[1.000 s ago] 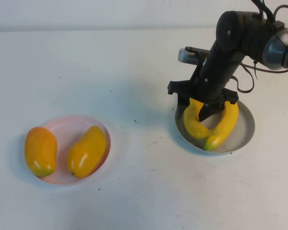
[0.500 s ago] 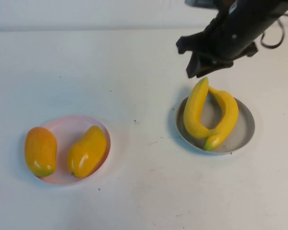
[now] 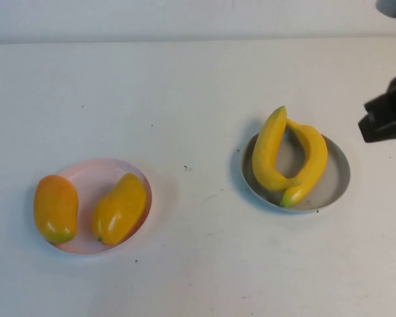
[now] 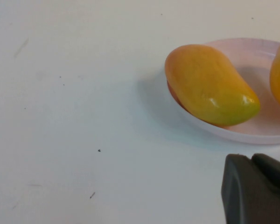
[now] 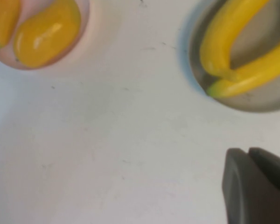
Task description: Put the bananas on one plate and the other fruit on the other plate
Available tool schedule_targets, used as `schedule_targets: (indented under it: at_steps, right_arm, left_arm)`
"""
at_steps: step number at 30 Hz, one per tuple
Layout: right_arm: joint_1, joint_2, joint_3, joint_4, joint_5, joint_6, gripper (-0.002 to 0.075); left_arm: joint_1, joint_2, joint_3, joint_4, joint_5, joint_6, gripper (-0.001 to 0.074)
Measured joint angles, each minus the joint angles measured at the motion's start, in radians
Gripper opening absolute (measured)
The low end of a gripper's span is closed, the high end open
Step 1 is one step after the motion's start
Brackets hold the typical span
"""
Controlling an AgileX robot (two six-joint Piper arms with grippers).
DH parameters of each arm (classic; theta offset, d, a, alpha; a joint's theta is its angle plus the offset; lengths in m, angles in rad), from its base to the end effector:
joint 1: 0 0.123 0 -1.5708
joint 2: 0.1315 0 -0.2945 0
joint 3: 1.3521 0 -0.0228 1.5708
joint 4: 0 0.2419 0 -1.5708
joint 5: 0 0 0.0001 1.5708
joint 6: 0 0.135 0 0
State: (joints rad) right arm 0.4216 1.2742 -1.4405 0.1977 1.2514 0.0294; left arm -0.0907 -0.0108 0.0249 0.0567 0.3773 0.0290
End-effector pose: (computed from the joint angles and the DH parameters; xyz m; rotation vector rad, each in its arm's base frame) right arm 0.2201 0.1263 0.3852 -0.4972 2.5483 0.4325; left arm 0.0759 -0.0041 0.1584 0.1471 1.8686 0.0134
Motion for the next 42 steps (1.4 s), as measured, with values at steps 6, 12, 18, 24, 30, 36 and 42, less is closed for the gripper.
schedule_targets:
  at_steps: [6,12,18,24,30,36,42]
  right_arm:
    - [0.000,-0.132,0.166,-0.080,-0.013,0.000,-0.0015]
    - [-0.029,-0.265,0.452,-0.097,-0.327,-0.002,-0.0015]
    - [-0.201,-0.484,0.880,-0.049,-0.776,-0.002,-0.0015]
    - [-0.356,-0.783,1.261,-0.038,-1.120,-0.003,-0.0015]
    - [-0.423,-1.061,1.449,-0.032,-1.223,-0.003,-0.0015]
    - [-0.433,-1.271,1.465,-0.032,-1.152,-0.003,-0.0015]
    - [-0.440,-1.282,1.465,-0.032,-1.099,-0.003,-0.0015]
  left_arm:
    - [0.000,0.000,0.000,0.000,0.000,0.000,-0.0001]
    - [0.000,0.000,0.000,0.000,0.000,0.000,-0.0001]
    - [0.000,0.000,0.000,0.000,0.000,0.000,-0.0001]
    - [0.000,0.000,0.000,0.000,0.000,0.000,-0.0001]
    - [0.000,0.000,0.000,0.000,0.000,0.000,-0.0001]
    - [0.000,0.000,0.000,0.000,0.000,0.000,-0.0001]
    - [0.000,-0.002,0.000,0.000,0.000,0.000,-0.0001]
